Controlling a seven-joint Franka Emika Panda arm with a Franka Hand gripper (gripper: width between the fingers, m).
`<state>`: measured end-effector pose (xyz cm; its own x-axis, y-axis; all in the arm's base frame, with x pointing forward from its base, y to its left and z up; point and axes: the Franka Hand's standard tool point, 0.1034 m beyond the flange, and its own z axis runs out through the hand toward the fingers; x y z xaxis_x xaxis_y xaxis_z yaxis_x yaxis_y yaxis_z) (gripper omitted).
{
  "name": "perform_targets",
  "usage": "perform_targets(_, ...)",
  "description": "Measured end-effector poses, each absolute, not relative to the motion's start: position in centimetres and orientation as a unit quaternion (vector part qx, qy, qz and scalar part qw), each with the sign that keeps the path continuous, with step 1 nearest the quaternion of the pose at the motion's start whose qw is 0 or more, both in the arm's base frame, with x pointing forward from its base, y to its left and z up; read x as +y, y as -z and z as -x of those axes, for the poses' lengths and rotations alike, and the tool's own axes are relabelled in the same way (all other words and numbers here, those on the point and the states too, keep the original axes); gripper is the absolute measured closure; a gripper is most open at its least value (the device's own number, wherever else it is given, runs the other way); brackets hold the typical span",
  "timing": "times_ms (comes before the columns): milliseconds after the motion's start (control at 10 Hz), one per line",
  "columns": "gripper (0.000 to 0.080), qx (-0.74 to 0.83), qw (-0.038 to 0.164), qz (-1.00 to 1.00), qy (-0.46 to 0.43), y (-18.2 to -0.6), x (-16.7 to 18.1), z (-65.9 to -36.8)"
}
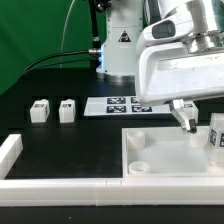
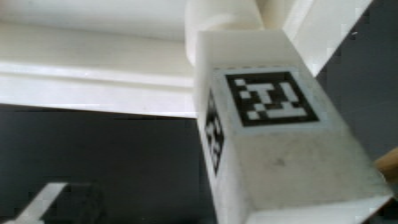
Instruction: Assemble one leg
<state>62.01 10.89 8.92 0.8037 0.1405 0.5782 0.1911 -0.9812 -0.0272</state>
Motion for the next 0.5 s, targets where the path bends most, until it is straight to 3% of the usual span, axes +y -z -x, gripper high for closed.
perform_targets(500,0.015,-0.089,0.043,0.95,0.295,-9.96,10.88,-62.33)
